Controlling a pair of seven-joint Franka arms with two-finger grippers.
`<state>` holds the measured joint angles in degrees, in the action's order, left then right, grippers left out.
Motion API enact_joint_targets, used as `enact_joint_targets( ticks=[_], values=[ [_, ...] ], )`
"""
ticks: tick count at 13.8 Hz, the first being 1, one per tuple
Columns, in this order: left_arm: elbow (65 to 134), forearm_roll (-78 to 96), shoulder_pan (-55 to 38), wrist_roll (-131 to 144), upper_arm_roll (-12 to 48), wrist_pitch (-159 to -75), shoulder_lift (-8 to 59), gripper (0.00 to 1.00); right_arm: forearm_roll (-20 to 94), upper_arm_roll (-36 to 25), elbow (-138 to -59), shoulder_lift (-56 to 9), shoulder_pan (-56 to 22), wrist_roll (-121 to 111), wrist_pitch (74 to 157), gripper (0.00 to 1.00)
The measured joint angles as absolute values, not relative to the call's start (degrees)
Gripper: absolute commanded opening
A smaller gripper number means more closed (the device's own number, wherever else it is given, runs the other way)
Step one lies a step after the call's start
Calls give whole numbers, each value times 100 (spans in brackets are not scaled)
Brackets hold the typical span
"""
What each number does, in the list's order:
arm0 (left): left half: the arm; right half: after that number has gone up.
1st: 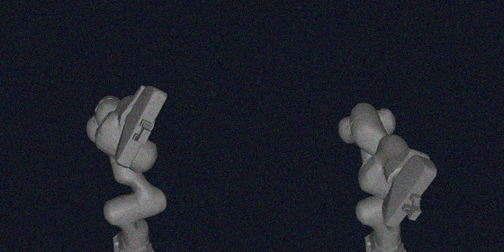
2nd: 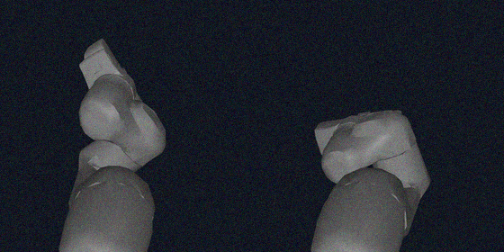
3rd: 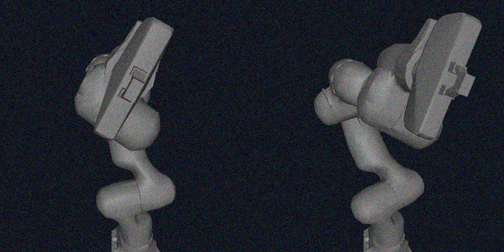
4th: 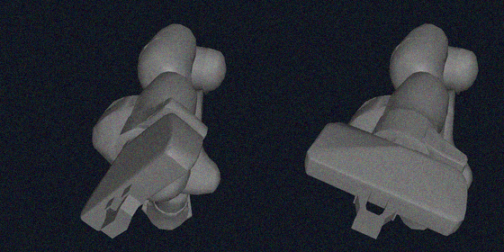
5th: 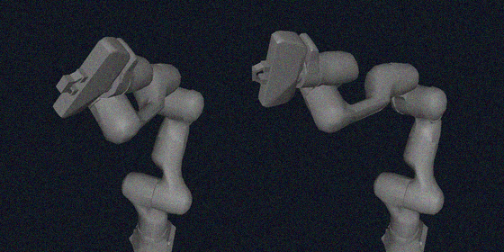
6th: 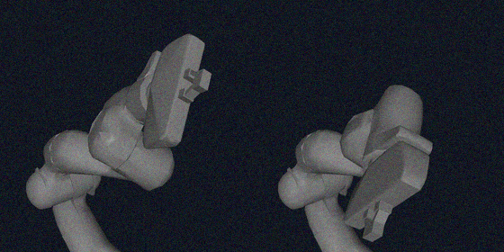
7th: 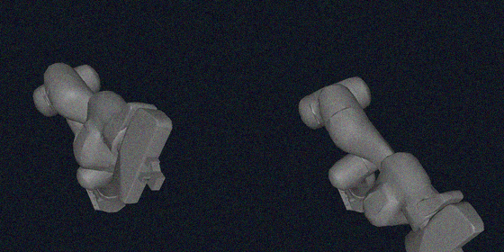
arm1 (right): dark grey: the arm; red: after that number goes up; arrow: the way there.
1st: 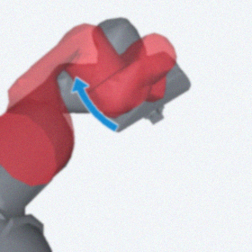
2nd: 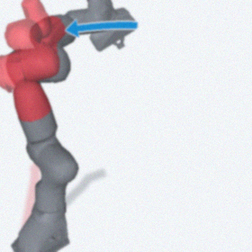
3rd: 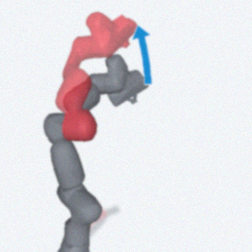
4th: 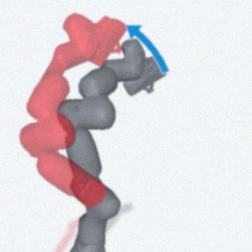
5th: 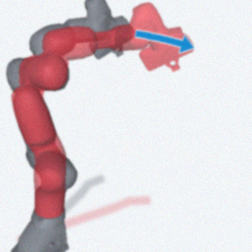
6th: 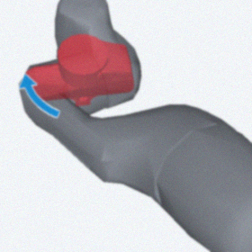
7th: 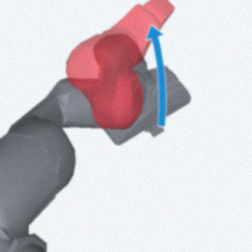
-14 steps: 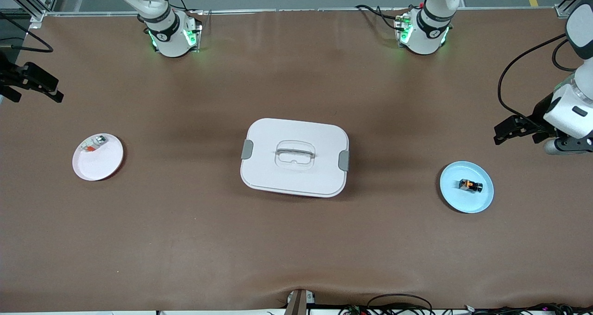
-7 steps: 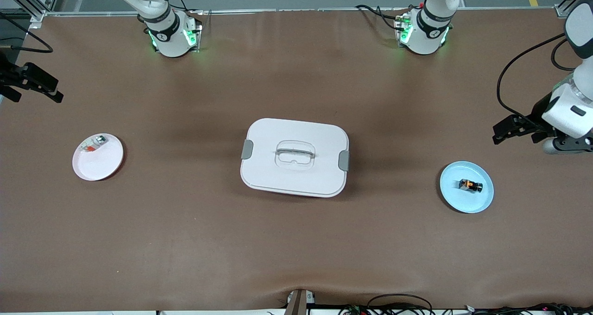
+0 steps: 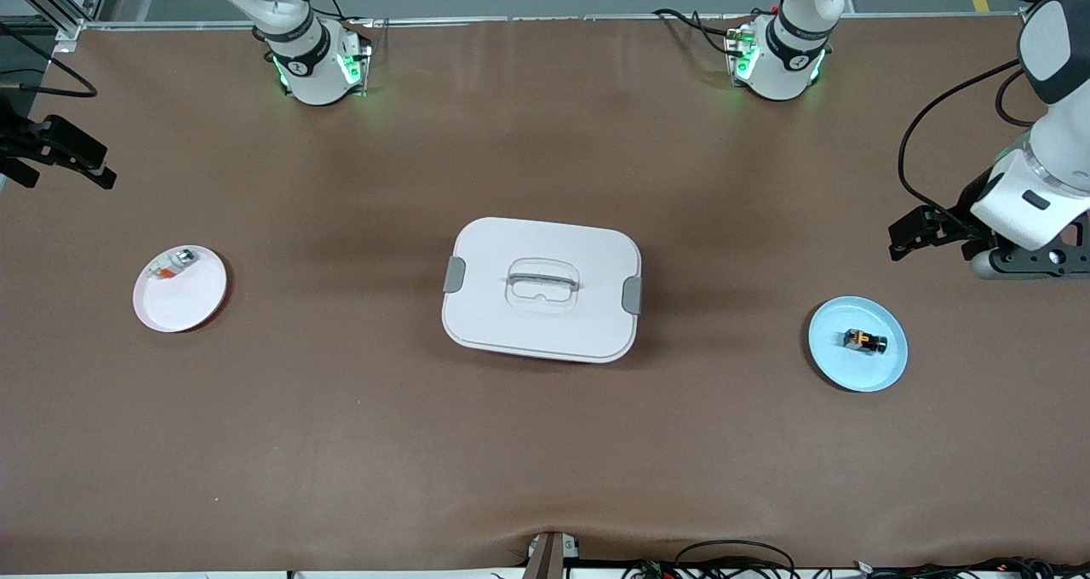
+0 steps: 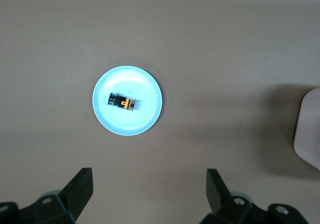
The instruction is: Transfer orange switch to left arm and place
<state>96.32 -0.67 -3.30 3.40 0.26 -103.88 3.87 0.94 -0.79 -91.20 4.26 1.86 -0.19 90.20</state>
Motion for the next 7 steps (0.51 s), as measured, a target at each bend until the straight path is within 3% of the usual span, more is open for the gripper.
enact_joint_targets(
  ticks=[7],
  values=[
    [9001,-67,-350,340,32,-10005,376,100,94,-77,-9123,426,186,-19,9021,100]
  ],
)
